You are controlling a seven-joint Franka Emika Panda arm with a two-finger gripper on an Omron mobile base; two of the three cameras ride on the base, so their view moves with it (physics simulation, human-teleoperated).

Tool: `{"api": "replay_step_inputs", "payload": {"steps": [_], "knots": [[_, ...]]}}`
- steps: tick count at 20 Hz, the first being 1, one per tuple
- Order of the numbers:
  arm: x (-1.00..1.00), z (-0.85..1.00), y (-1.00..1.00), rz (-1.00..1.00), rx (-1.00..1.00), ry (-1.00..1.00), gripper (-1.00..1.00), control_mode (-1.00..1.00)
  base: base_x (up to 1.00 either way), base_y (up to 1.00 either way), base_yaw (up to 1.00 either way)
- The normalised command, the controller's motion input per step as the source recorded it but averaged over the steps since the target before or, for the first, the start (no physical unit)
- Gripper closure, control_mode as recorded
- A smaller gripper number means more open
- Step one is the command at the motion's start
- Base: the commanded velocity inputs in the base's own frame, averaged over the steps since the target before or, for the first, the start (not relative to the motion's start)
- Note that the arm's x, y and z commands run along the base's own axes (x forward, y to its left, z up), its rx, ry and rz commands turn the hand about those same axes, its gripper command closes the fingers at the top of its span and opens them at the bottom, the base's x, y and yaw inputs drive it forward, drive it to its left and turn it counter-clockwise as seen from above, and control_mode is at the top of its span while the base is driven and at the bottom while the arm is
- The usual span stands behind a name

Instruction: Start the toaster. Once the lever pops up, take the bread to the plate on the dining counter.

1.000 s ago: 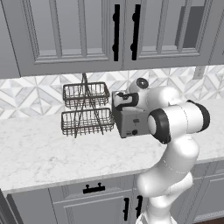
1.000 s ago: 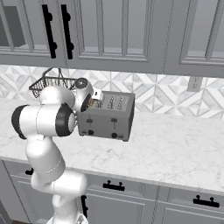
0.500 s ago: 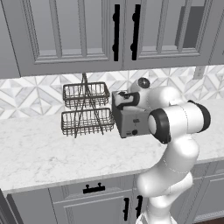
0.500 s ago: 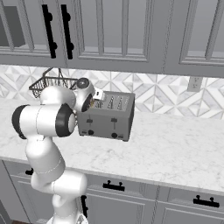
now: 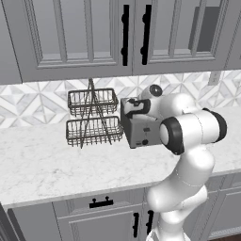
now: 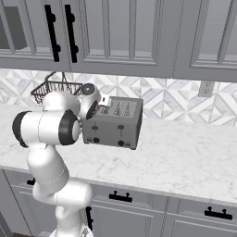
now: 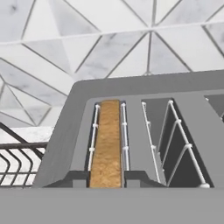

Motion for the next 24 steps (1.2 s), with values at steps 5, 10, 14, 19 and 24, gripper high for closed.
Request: {"api": "replay_step_inputs", "payload": {"steps": [5, 10, 14, 19, 24], "knots": [[0.0, 0.41, -0.04, -0.02, 0.04, -0.13, 1.0, -1.0, 0.0, 0.0, 0.0], [0.0, 0.49, -0.06, -0.02, 0.08, -0.18, 1.0, -1.0, 0.0, 0.0, 0.0], [0.0, 0.38, -0.14, -0.02, 0.08, -0.2, 1.0, -1.0, 0.0, 0.0, 0.0], [-0.13, 0.38, -0.29, -0.01, 0.08, -0.12, 1.0, -1.0, 0.0, 0.0, 0.0], [-0.53, 0.33, -0.4, 0.0, 0.02, 0.0, 1.0, -1.0, 0.0, 0.0, 0.0]]}}
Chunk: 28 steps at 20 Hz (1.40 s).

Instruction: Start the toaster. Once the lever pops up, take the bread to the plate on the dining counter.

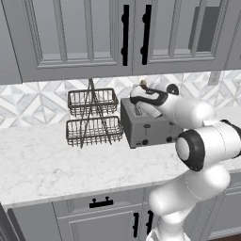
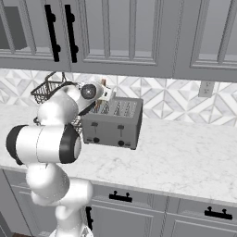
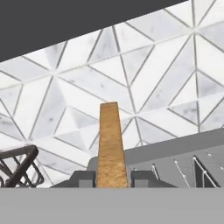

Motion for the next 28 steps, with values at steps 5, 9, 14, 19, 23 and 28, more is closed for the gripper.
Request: {"api": "replay_step_inputs", "payload": {"steps": [5, 9, 14, 19, 23, 28], "knots": [[-0.85, 0.39, -0.3, 0.0, 0.0, 0.03, 1.0, -1.0, 0.0, 0.0, 0.0], [-1.0, 0.52, -0.17, 0.0, 0.0, 0.12, 1.0, -1.0, 0.0, 0.0, 0.0], [-1.0, 0.7, -0.06, 0.02, -0.09, 0.23, 1.0, -1.0, 0.0, 0.0, 0.0], [-1.0, 0.64, 0.0, 0.04, -0.22, 0.34, 1.0, -1.0, 0.0, 0.0, 0.0], [-1.0, 0.25, 0.0, 0.0, -0.19, 0.2, 1.0, -1.0, 0.0, 0.0, 0.0], [-1.0, 0.01, -0.07, -0.01, -0.01, -0.14, 1.0, -1.0, 0.0, 0.0, 0.0]]}}
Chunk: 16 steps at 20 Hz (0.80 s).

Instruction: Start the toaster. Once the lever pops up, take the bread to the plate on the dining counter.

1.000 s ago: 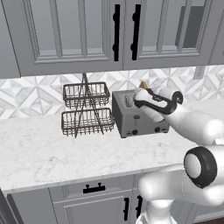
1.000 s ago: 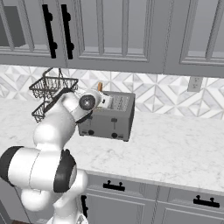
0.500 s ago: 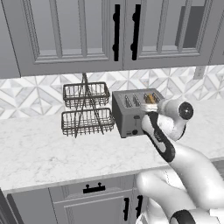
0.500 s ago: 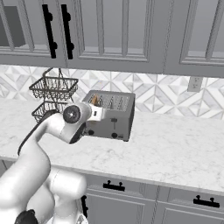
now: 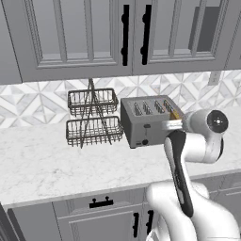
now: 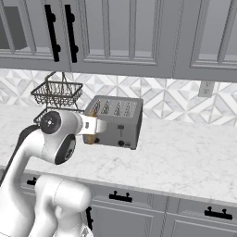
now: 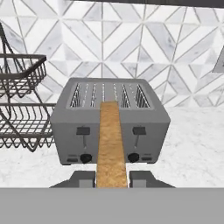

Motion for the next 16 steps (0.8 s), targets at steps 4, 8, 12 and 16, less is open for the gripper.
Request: {"api": "replay_step_inputs", "payload": {"steps": [4, 8, 12, 16], "knots": [[-1.0, 0.0, 0.0, 0.0, 0.02, -0.32, 1.0, -1.0, 0.0, 0.0, 0.0], [-0.79, 0.0, 0.0, -0.04, 0.0, -0.14, 1.0, -1.0, 0.0, 0.0, 0.0], [-0.46, 0.0, 0.04, -0.08, 0.0, -0.02, 1.0, -1.0, 0.0, 0.0, 0.0], [-0.32, 0.0, 0.15, -0.1, -0.01, -0.02, 1.0, 1.0, -0.11, 0.07, -0.06]]}}
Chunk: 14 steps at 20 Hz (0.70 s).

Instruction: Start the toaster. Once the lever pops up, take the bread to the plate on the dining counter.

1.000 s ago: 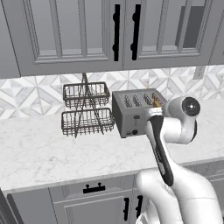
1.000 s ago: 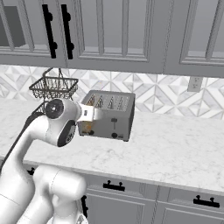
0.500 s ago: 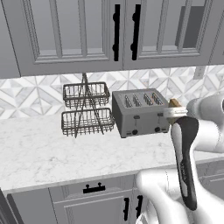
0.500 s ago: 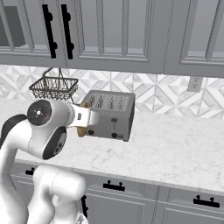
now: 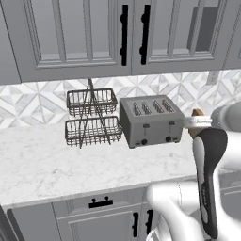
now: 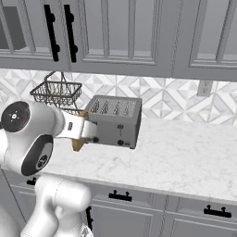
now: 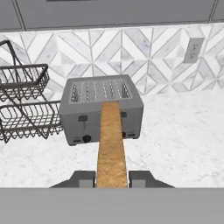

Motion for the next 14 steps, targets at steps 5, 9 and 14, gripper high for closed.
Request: {"api": "replay_step_inputs", "payload": {"steps": [5, 9, 14], "knots": [[0.0, 0.0, 0.0, 0.0, 0.0, 0.0, 1.0, 1.0, -0.41, 0.03, -0.53], [0.0, 0.0, 0.0, 0.0, 0.0, 0.0, 1.0, 1.0, -0.13, 0.0, -0.85], [0.0, 0.0, 0.0, 0.0, 0.0, 0.0, 1.0, 1.0, 0.0, 0.0, -0.93]]}}
